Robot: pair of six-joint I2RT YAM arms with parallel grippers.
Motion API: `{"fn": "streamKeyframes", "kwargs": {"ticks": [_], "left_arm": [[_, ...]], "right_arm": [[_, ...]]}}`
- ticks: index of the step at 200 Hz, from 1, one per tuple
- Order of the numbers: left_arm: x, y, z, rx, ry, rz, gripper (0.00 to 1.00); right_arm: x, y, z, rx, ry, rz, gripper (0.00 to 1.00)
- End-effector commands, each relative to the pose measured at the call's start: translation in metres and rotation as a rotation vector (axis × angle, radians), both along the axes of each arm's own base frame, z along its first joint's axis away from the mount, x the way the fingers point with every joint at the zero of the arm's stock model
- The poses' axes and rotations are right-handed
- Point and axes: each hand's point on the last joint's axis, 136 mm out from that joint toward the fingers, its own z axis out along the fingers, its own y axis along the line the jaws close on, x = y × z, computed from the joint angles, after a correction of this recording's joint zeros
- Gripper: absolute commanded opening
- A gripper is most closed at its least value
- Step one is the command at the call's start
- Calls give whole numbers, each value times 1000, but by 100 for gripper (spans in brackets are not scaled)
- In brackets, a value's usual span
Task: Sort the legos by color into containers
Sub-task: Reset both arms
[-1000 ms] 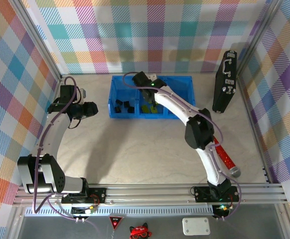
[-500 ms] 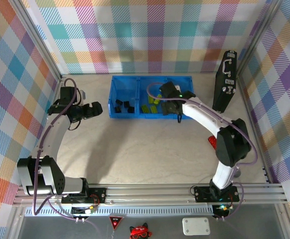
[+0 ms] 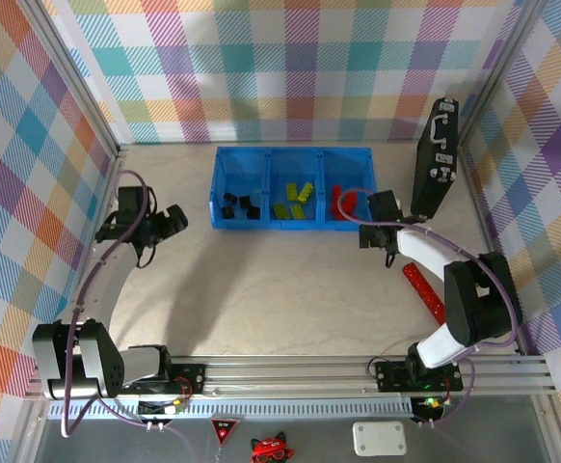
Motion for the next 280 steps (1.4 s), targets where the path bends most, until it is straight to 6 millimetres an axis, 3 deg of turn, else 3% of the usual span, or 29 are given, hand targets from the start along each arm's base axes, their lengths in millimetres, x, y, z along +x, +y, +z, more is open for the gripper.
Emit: {"fn": "streamKeyframes", "kwargs": {"ticks": [1, 31, 54, 81, 95, 116, 143, 170, 213, 245, 280], "left_arm": [[15, 24, 4, 120, -145, 82, 100], [25, 26, -2, 322, -218, 26, 100], [40, 22, -8, 406, -285, -30, 100], [51, 6, -8, 406, -386, -125, 100], [53, 0, 2, 405, -483, -154, 100], [56, -12, 13, 336, -601, -212, 100], [72, -29, 7, 265, -584, -298, 100], [83, -23, 2, 284, -526, -276, 100], [48, 3, -2, 405, -449, -173, 100], [44, -10, -11, 378, -442, -248, 100], [38, -23, -36, 341, -442, -311, 100]], "right_arm": [[29, -9, 24, -77, -217, 38, 99], [33, -26, 20, -85, -350, 53, 99], [44, -25, 26, -25, -422, 75, 99], [52, -24, 30, 103, -508, 88, 99], [51, -30, 28, 126, -528, 66, 99], [45, -21, 33, 178, -578, 132, 99], [40, -15, 34, 210, -603, 185, 99], [39, -16, 31, 258, -607, 196, 99], [38, -15, 25, 270, -612, 211, 99], [38, -16, 25, 268, -613, 208, 99], [38, -16, 25, 271, -611, 209, 99]]}}
